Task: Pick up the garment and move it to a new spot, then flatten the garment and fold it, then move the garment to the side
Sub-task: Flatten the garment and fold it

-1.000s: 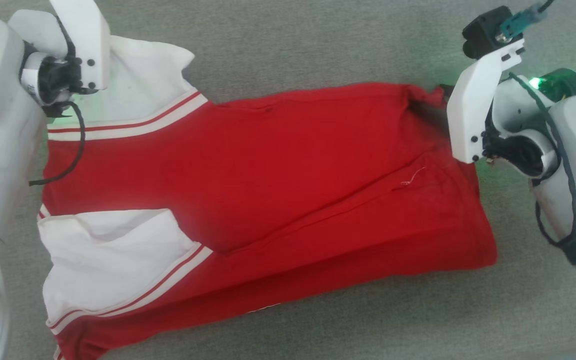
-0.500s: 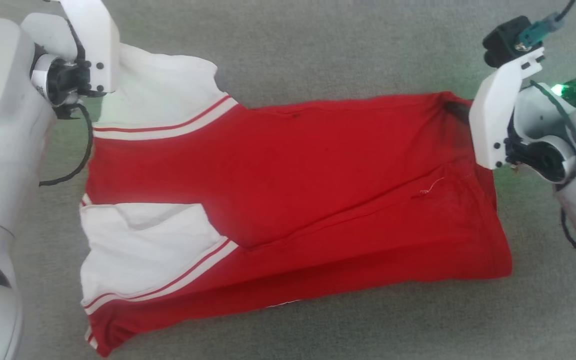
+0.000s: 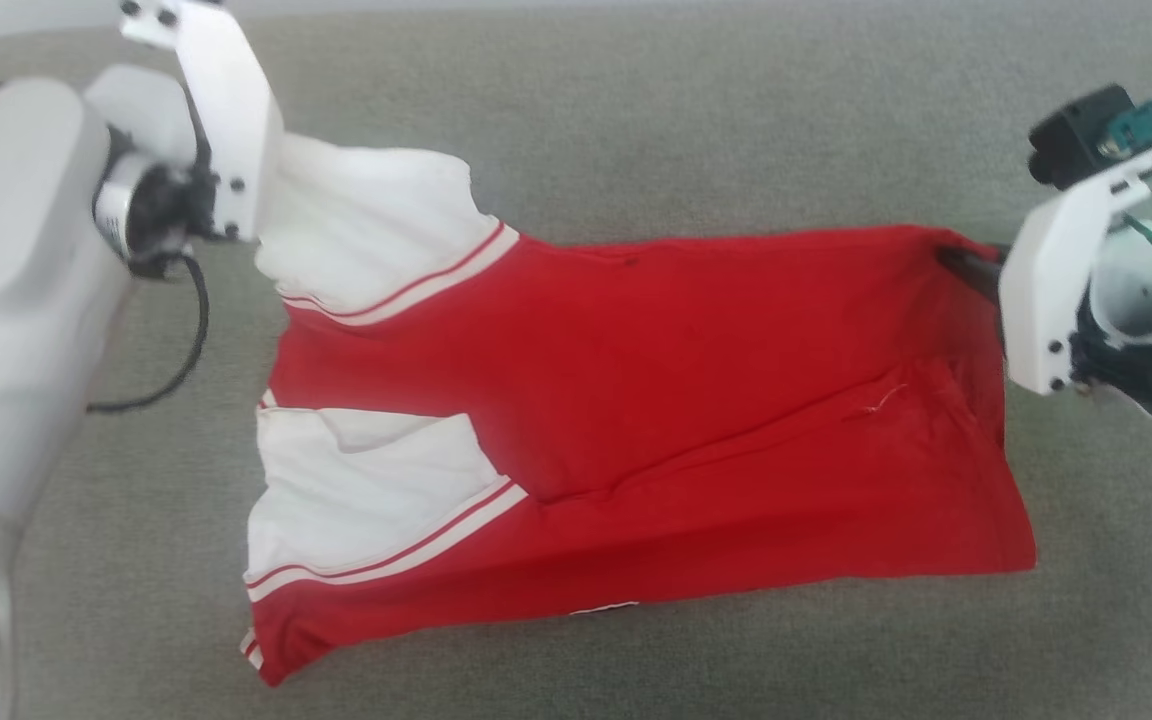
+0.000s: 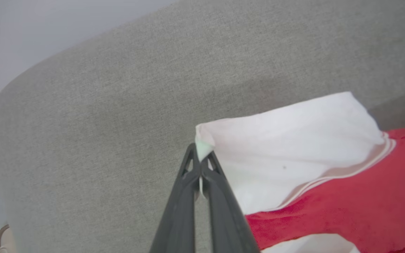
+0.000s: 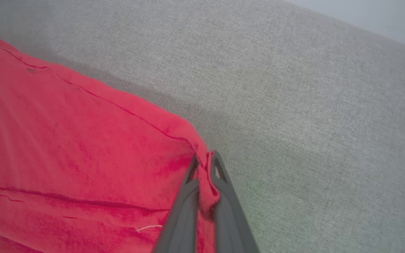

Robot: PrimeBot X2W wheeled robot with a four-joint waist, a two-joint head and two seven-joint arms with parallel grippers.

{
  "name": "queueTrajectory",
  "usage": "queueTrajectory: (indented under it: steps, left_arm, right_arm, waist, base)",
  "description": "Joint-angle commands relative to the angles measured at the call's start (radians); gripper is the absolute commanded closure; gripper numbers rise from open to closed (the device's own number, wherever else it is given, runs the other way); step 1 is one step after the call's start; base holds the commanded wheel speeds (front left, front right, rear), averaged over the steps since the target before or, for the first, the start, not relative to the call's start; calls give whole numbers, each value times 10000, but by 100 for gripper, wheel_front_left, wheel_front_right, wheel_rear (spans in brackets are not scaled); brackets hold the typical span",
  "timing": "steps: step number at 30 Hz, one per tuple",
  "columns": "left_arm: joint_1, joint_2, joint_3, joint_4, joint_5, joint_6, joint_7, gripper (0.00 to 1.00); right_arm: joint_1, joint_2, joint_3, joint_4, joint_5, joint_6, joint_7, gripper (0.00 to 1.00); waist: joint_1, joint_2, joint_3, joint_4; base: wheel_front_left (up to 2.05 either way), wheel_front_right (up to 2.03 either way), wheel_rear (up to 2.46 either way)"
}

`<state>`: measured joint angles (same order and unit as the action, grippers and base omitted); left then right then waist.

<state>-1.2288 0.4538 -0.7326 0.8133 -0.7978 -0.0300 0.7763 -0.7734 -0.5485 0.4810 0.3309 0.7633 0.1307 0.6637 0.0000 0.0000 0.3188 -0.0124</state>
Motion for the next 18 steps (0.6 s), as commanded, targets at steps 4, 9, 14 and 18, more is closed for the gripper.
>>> queueTrajectory:
  steps: [4,9,14,18]
  left_arm:
    - [1241,747,-78,-2161,-79,647,578,100]
    - [2908,1868,-119,-5409,-150,1943,1369,100]
    - [4555,2952,-146,-8603,-178,3432,2074,100]
    - [5398,3381,-192,-9874,-212,4174,2321,100]
  right_arm:
    - [943,-281,-607,-833,-103,1,404,100]
    - [2059,-289,-1589,-1672,-111,1,915,100]
    - [3206,-113,-2594,-2275,-249,1,1438,100]
    - [3827,92,-3084,-2553,-377,1,1755,100]
  waist:
    - [0,0,-343,205]
    - [0,0,-504,259]
    - [0,0,-489,278]
    - [0,0,-455,290]
  base:
    - [0,0,0]
    - [0,0,0]
    - [0,0,0]
    - [0,0,0]
